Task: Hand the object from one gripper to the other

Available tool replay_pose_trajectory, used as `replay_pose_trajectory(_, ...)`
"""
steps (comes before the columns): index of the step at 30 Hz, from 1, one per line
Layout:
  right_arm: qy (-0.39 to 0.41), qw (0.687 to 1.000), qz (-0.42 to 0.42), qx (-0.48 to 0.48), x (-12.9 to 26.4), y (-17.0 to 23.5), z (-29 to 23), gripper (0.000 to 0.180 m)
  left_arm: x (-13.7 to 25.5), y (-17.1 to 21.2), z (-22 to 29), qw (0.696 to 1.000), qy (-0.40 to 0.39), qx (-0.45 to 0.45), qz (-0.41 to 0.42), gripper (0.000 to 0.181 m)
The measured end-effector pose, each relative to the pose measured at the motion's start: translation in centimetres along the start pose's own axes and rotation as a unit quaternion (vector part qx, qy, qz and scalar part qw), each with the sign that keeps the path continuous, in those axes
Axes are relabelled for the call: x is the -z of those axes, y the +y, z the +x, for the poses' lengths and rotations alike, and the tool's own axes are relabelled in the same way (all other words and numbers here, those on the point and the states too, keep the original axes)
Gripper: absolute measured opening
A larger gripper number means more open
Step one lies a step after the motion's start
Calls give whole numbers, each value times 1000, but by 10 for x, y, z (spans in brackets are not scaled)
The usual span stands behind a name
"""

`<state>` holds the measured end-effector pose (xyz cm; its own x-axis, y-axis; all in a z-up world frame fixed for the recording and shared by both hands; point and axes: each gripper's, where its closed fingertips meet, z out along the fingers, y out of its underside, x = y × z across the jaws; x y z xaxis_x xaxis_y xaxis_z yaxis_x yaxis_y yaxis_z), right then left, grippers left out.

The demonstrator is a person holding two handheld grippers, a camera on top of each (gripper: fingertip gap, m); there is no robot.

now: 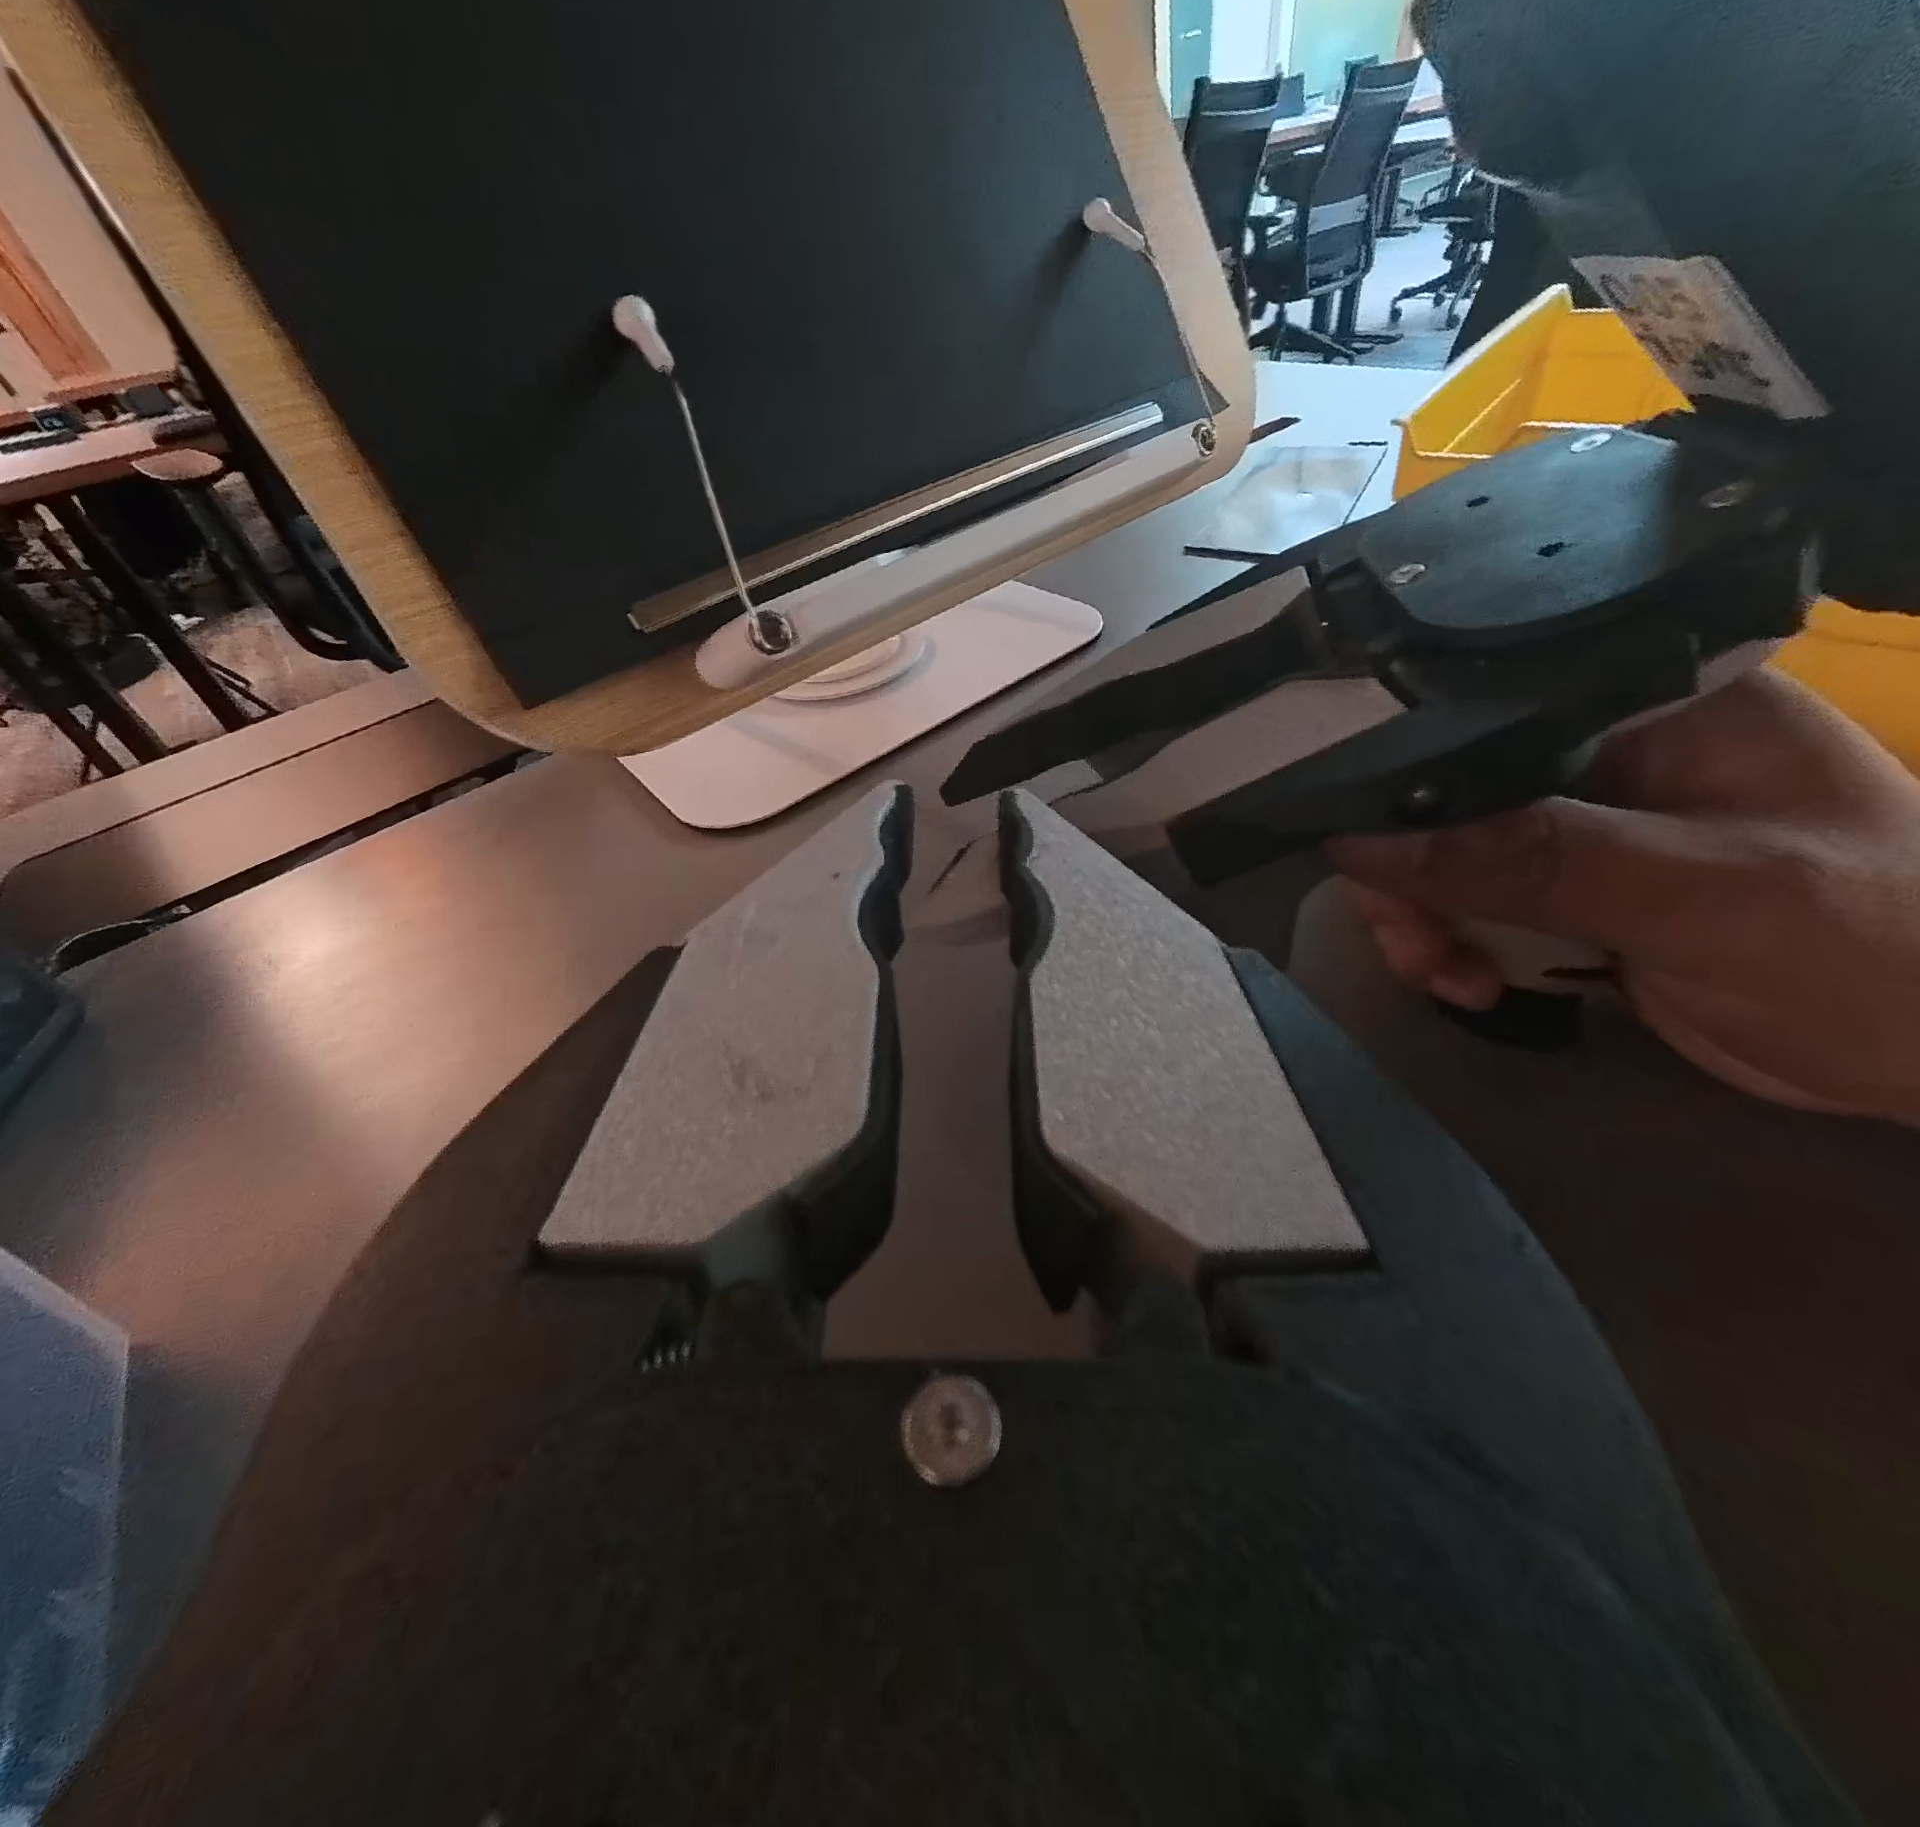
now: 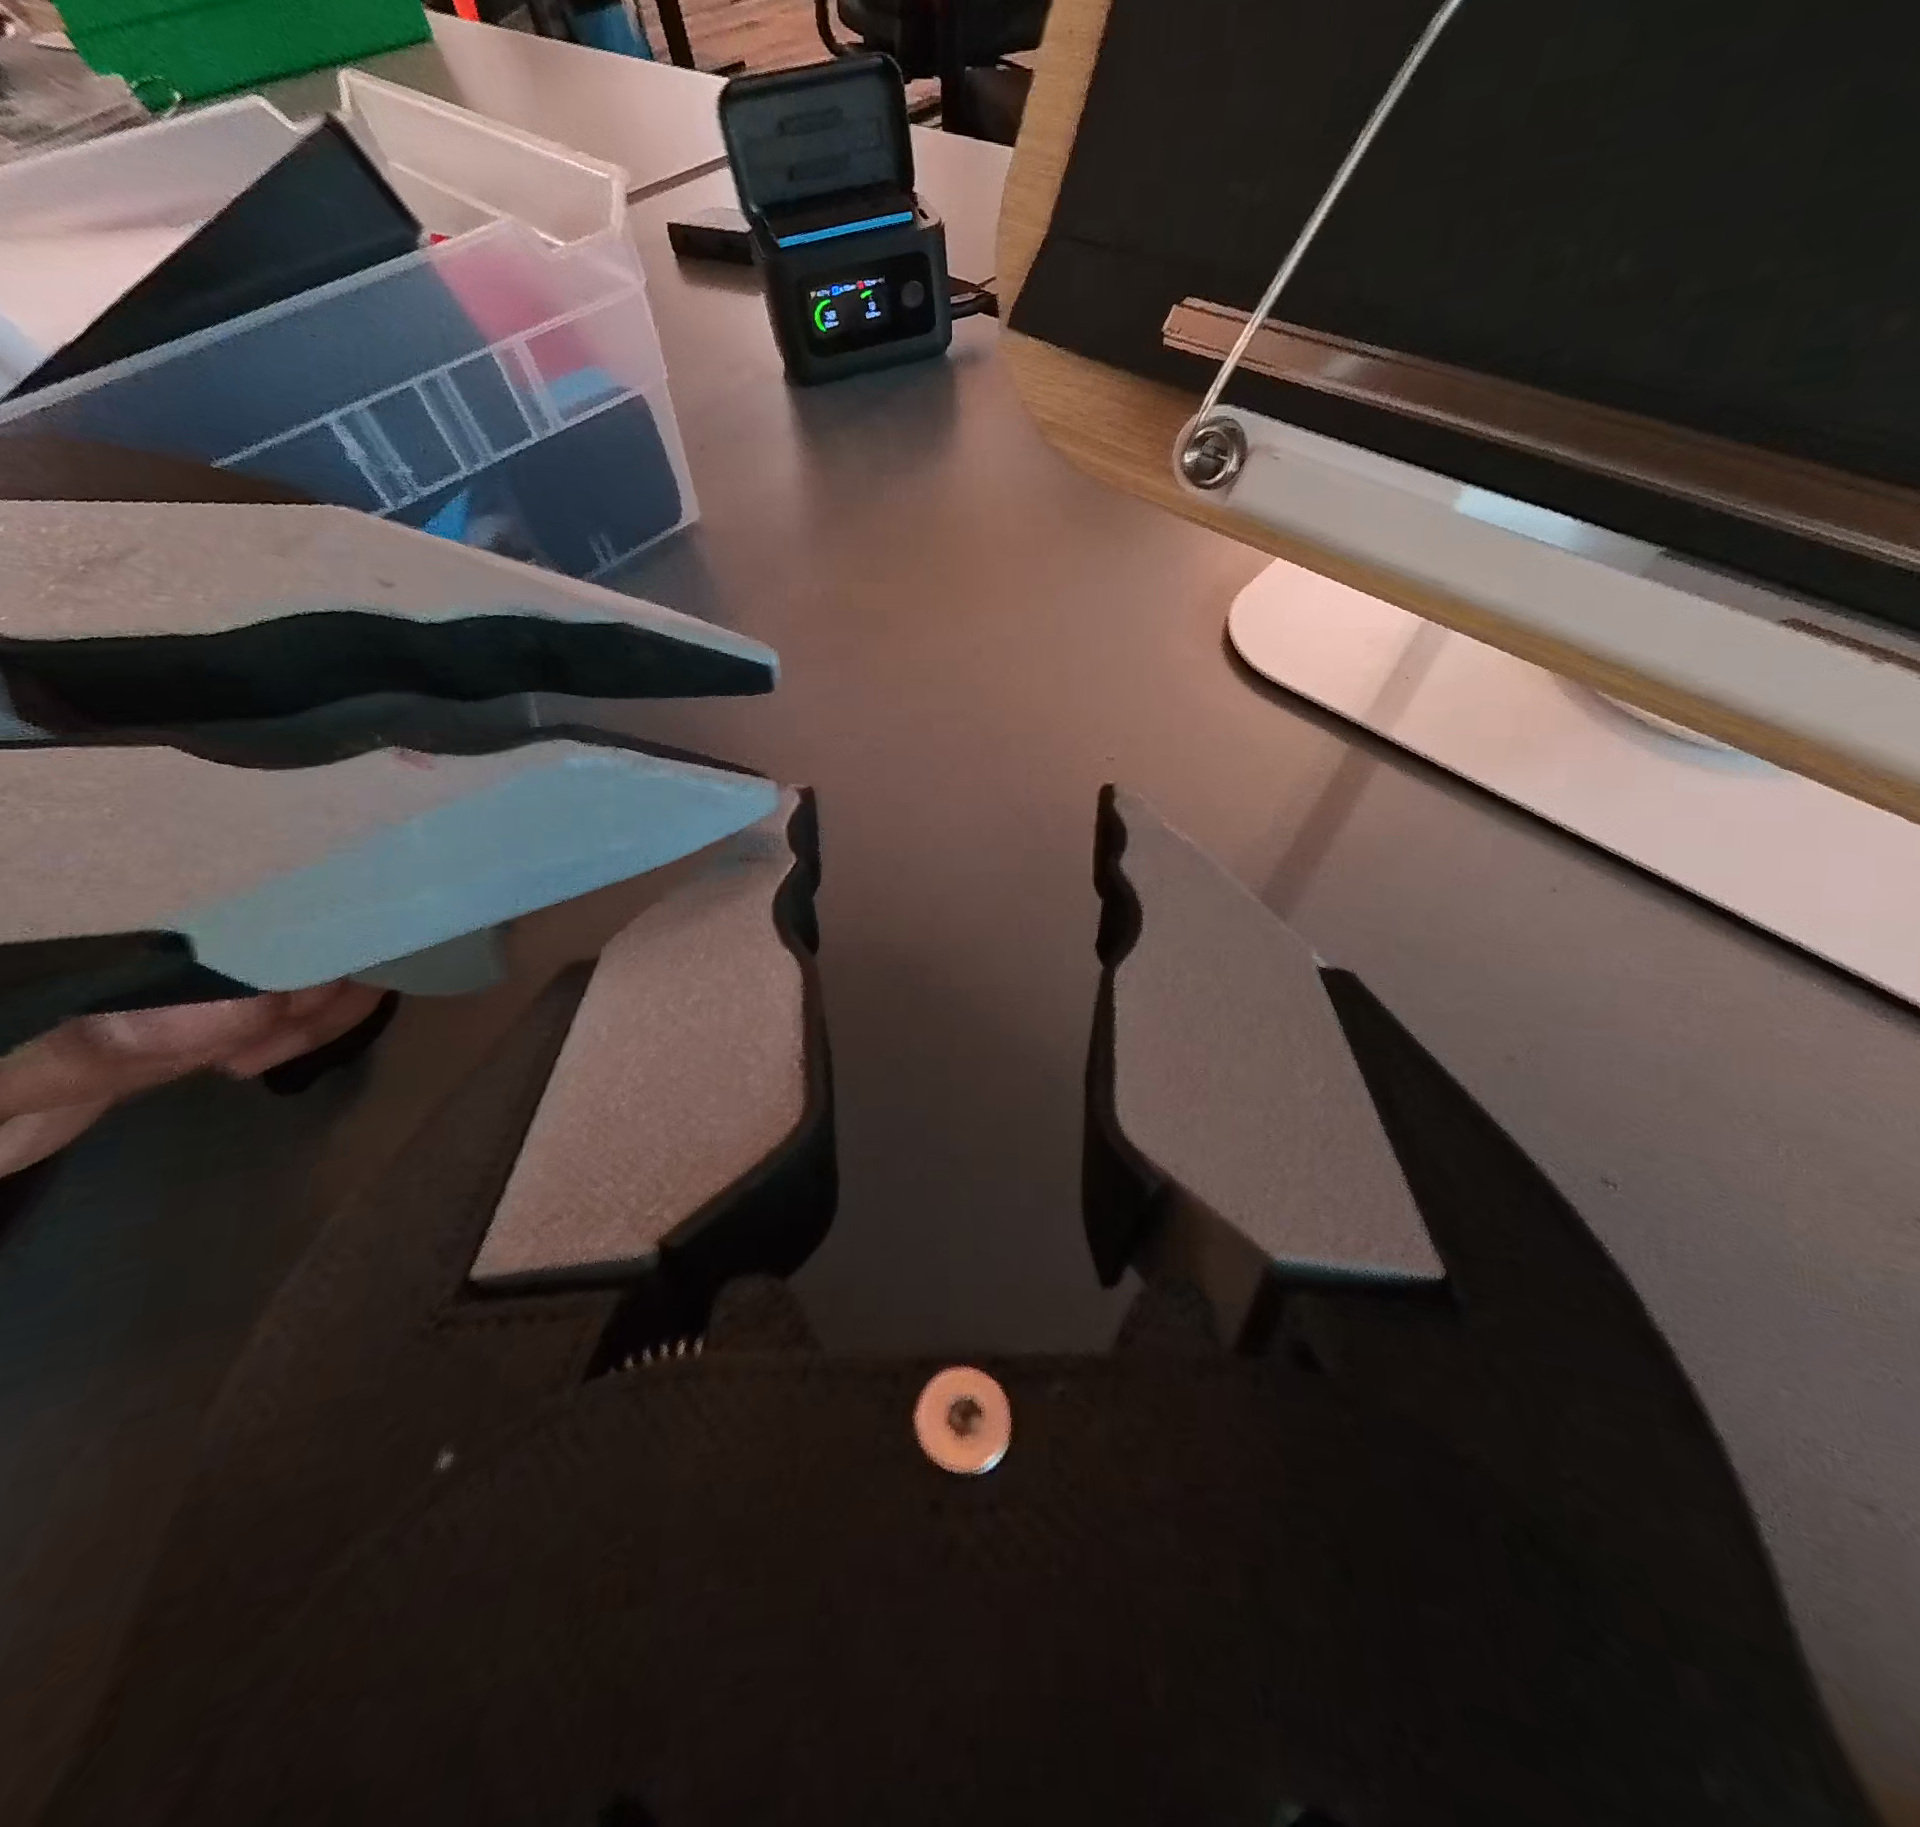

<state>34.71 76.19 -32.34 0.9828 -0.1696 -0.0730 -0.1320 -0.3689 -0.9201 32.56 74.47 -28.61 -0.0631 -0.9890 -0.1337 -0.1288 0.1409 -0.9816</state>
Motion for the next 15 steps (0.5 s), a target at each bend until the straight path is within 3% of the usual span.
replay_pose_trajectory(15,-2,1000,-2,8,-1,0,-4,49,9,-8,-20,999,-26,18,9,10)
